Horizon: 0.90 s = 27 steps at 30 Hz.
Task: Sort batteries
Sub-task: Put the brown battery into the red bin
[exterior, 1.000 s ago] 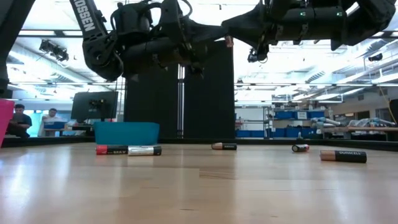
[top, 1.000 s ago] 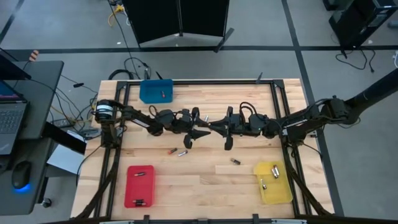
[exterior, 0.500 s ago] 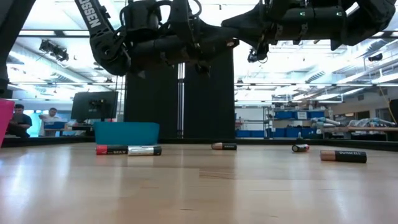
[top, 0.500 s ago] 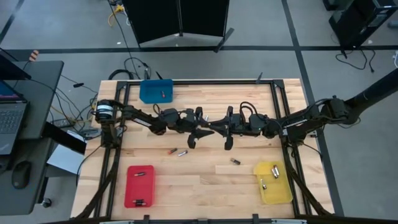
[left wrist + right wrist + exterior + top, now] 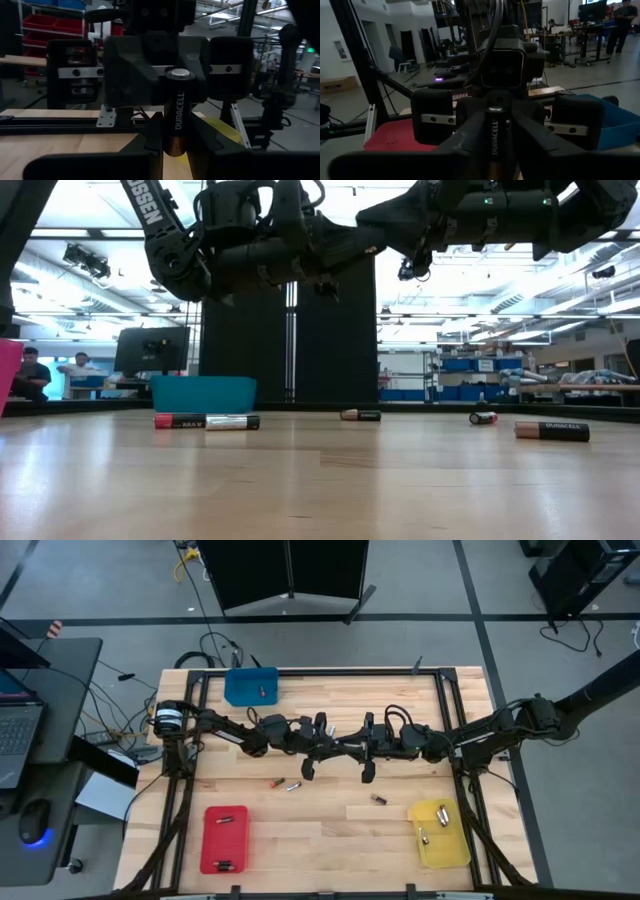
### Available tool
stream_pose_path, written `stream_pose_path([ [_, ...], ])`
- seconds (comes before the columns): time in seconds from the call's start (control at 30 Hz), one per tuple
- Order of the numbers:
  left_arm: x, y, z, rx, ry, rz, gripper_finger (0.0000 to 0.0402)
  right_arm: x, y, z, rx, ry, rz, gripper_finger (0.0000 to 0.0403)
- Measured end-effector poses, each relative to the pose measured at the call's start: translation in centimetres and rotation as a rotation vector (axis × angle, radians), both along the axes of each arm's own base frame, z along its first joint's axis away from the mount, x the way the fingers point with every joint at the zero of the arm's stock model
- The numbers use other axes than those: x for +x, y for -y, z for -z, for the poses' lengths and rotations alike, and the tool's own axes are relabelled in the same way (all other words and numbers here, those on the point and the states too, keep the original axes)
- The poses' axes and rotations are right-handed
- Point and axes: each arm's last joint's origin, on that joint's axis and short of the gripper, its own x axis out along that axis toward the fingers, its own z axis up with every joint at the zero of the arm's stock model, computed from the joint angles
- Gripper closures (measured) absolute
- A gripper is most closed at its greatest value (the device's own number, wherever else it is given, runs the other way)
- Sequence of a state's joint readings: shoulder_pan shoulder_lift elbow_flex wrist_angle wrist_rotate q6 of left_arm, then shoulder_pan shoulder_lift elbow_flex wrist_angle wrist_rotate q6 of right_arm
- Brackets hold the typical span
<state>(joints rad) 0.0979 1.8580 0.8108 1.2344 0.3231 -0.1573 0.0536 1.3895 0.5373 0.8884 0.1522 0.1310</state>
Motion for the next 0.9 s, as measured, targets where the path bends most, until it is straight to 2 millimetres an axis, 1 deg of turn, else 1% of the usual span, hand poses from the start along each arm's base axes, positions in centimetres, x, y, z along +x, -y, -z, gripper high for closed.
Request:
stream_pose_path([
  [0.13, 0.0, 0.0, 0.2, 0.027, -0.012, 0.019, 0.0347, -0.1, 0.0, -0.1, -0.003, -0.002, 0.004, 0.0261],
  [0.27, -0.2, -0.1, 0.1, 0.045, -0.082, 0.035, 0.0347, -0.5, 0.3, -1.0, -0.02, 0.032, 0.026, 0.0237],
  [0.37, -0.6, 0.0, -0.6, 0.091, -0.137, 0.034, 0.0347, -0.9, 0.5, -1.7, -0.04, 0.056, 0.038, 0.0227],
  [0.47, -1.4, 0.2, -1.9, 0.146, -0.178, 0.026, 0.0347, -1.3, 0.6, -2.3, -0.066, 0.074, 0.042, 0.0223],
  [0.6, -2.9, 0.6, -3.5, 0.212, -0.272, 0.025, 0.0347, -1.6, 0.6, -2.8, -0.104, 0.082, 0.046, 0.0224],
  [0.73, -5.0, 1.4, -4.7, 0.243, -0.407, 0.027, 0.0347, -1.8, 0.6, -3.0, -0.143, 0.08, 0.05, 0.0224],
  [0.9, -8.1, 3.4, -5.7, 0.279, -0.589, 0.084, 0.0347, -1.7, 1.1, -2.5, -0.18, 0.025, 0.06, 0.0229],
])
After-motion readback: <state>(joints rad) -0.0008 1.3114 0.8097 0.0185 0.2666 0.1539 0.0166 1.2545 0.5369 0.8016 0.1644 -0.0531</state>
